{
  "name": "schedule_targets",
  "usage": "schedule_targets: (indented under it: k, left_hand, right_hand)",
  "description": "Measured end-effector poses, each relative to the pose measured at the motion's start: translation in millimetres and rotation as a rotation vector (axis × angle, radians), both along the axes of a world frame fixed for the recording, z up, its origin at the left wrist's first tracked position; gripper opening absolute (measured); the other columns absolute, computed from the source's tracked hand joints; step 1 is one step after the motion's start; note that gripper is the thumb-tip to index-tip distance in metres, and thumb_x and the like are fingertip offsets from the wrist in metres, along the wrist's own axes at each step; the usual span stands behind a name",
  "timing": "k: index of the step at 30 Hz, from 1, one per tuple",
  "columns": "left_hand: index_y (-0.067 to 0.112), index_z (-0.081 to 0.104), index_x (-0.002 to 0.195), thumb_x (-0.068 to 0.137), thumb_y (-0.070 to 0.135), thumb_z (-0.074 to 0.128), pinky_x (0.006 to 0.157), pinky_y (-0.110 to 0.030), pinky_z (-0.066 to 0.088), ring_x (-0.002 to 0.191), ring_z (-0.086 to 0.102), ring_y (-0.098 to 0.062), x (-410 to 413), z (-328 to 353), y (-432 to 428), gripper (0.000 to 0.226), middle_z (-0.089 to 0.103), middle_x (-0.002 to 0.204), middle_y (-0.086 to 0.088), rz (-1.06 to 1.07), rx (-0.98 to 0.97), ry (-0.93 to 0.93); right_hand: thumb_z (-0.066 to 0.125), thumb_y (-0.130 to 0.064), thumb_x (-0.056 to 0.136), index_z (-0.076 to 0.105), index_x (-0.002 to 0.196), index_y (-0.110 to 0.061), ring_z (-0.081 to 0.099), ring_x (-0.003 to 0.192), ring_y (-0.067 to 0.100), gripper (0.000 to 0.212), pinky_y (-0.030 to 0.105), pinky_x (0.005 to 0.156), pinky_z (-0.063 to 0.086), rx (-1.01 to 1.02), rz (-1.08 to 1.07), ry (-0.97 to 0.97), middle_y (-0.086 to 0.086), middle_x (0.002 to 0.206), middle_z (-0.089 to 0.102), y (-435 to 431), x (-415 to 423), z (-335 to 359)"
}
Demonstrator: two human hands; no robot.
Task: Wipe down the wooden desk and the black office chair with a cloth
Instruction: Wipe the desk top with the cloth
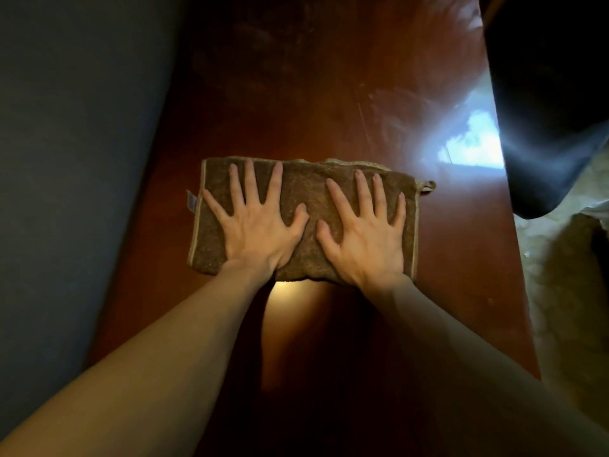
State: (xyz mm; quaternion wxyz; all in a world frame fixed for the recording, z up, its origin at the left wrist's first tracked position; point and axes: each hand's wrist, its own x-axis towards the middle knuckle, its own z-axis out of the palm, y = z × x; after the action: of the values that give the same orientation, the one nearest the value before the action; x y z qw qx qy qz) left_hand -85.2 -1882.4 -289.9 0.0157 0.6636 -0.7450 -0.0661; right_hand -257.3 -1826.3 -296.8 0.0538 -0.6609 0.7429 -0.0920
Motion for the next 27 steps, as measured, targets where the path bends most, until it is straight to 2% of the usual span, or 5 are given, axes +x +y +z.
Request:
schedule_targets:
  k: [8,20,27]
  left_hand:
    - [0.038,-0.003,0.164,0.089,0.077,0.010,0.118,-0.076,-0.004,0.159,-0.012,-0.033,-15.7,-0.1,-50.2,0.085,-0.007,0.173,-0.010,0.012,0.000,-0.005]
    - [0.038,0.003,0.164,0.083,0.077,0.008,0.117,-0.076,-0.006,0.159,-0.008,-0.034,-31.6,-2.2,-100.5,0.091,-0.002,0.173,-0.011,-0.018,-0.009,-0.002]
    - [0.036,0.000,0.165,0.097,0.074,0.015,0.120,-0.072,-0.007,0.159,-0.010,-0.031,-21.6,-1.7,-74.9,0.080,-0.005,0.174,-0.010,-0.069,-0.030,-0.006]
  right_hand:
    - [0.026,-0.067,0.096,0.020,0.159,-0.042,0.003,0.157,0.029,0.068,0.065,0.122,0.000,-0.045,-0.008,0.002,0.007,0.170,0.014,-50.5,-13.1,-7.3]
    - [0.017,-0.070,0.095,0.013,0.160,-0.044,-0.003,0.157,0.027,0.071,0.063,0.122,-0.005,0.034,-0.022,0.033,0.004,0.171,0.008,-95.1,-26.4,-2.9]
    - [0.013,-0.069,0.097,0.004,0.162,-0.040,-0.009,0.157,0.028,0.071,0.061,0.123,-0.009,0.072,-0.024,0.035,0.004,0.172,-0.001,-72.3,-18.2,1.1]
